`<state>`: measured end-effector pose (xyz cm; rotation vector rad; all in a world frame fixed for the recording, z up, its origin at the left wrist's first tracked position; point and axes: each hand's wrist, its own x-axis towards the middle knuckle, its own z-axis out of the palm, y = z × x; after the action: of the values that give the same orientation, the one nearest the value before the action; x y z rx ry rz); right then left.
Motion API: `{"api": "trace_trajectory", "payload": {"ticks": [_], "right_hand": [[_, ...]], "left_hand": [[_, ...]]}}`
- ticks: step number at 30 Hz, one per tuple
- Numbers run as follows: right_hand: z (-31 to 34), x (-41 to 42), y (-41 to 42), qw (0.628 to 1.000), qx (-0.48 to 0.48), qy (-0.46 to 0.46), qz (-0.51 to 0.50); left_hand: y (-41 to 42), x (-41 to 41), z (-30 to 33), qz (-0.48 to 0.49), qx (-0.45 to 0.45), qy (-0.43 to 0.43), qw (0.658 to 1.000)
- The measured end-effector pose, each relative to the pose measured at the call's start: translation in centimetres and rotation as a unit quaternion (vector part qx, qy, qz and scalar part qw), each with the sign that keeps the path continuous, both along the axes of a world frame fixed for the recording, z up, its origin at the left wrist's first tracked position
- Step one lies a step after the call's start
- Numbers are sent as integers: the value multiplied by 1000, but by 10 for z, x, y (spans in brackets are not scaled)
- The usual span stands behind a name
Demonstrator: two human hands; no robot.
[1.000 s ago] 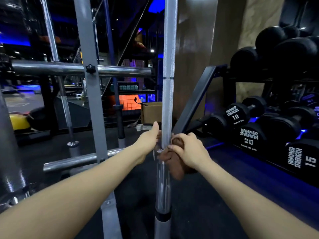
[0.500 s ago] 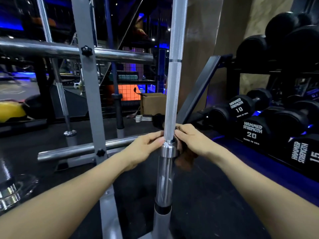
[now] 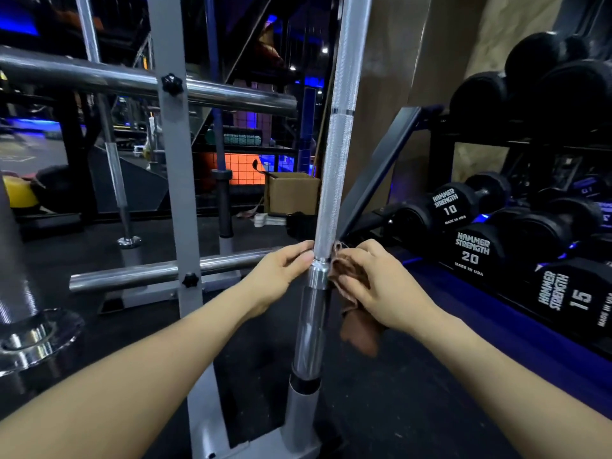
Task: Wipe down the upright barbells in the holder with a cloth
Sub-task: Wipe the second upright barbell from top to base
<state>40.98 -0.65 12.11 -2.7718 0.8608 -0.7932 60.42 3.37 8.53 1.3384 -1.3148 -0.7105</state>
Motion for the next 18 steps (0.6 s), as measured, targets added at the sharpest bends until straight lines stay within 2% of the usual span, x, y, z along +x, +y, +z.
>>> {"api": "trace_trajectory", "payload": {"ticks": [5, 7, 11, 18], "right_hand": [[14, 8, 30, 997, -59, 40, 34], [21, 29, 33, 993, -104, 51, -3], [16, 58, 31, 968, -198, 134, -77], [1, 19, 30, 979, -127, 104, -118]], "left_hand": [[12, -1, -3, 49, -12, 19, 999], [17, 2, -2, 68, -16, 42, 997], [23, 7, -6, 70, 12, 51, 996], [19, 2, -13, 92, -7, 9, 996]]}}
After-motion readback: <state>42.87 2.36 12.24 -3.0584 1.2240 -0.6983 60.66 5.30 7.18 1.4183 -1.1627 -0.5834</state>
